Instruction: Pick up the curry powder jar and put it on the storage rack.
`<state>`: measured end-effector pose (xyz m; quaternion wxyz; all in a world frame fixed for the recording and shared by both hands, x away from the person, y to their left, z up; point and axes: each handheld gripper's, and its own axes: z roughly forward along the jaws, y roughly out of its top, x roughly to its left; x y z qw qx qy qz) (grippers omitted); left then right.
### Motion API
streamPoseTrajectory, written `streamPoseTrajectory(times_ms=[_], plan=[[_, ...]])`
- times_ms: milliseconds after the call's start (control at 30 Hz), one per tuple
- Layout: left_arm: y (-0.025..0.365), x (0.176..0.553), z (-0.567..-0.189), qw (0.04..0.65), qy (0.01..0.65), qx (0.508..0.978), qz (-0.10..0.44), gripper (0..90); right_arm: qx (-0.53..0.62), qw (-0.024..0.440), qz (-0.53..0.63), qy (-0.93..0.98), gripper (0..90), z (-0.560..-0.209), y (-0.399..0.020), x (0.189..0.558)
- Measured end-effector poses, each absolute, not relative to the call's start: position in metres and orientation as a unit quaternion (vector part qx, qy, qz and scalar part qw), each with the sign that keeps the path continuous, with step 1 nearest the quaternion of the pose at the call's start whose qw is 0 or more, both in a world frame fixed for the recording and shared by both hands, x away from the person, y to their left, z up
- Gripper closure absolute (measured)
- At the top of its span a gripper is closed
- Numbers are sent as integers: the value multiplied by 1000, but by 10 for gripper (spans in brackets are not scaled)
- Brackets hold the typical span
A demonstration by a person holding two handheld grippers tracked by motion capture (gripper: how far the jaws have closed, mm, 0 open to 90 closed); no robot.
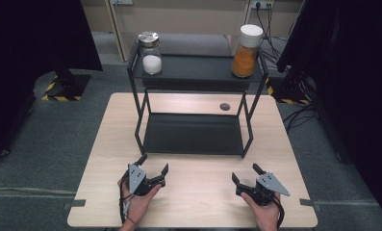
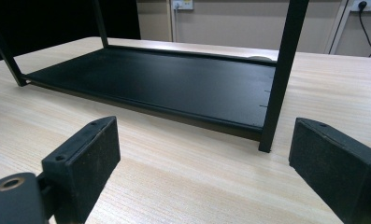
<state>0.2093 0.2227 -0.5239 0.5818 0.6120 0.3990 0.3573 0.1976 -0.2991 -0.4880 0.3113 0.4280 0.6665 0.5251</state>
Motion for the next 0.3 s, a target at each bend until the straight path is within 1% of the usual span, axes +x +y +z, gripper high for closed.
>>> streamPoseTrajectory(times_ms=[233,300], plan=[[224,210,-523,582,398,614,355,106,426,312,525,668,86,-488,-299,197],[225,212,-521,583,401,617,343,110,427,311,525,668,81,-488,-299,198]])
